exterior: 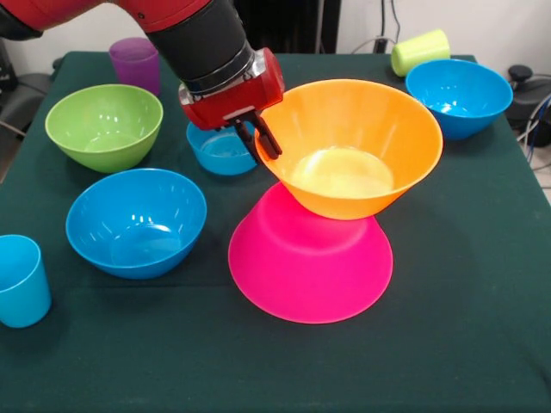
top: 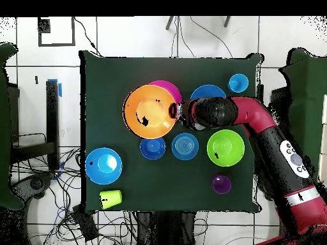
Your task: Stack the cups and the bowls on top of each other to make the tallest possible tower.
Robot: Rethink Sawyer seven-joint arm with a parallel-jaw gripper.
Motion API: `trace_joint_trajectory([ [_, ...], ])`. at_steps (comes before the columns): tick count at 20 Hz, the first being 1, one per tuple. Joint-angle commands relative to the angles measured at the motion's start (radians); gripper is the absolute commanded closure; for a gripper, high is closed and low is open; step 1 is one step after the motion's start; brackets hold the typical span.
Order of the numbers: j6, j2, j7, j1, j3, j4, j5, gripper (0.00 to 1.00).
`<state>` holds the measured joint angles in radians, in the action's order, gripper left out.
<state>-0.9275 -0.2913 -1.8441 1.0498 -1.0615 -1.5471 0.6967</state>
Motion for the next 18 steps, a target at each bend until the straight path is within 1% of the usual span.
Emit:
trace_joint_trajectory([
  [1,0.028,0.084,0.31,-0.038,0.062,0.077,0.05,1.0],
  [7,-0.005,0.069,0.317,-0.061,0.064,0.114,0.041,1.0],
  [11,-0.01,0.044,0.3,-0.059,0.065,0.093,0.036,1.0],
  [14,-0.053,0.016,0.314,-0.072,0.071,0.091,0.038,1.0],
  [15,-0.047,-0.003,0.314,-0.074,0.071,0.081,0.051,1.0],
  [18,-0.059,-0.043,0.301,-0.08,0.075,0.065,0.059,1.0],
])
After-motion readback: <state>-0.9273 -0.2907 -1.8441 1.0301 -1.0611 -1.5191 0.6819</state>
